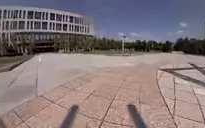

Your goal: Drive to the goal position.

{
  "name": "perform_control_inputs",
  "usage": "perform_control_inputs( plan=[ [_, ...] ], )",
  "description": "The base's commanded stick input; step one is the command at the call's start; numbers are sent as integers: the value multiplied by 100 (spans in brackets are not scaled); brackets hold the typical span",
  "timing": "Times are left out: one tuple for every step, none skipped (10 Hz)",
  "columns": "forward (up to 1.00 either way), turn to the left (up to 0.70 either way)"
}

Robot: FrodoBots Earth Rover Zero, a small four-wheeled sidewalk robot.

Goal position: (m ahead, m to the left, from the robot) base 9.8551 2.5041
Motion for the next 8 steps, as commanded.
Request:
perform_control_inputs(
  plan=[
    [70, -35],
    [70, -35],
    [70, -35],
    [70, -35],
    [70, -27],
    [70, 0],
    [70, 0],
    [70, 0]
  ],
)
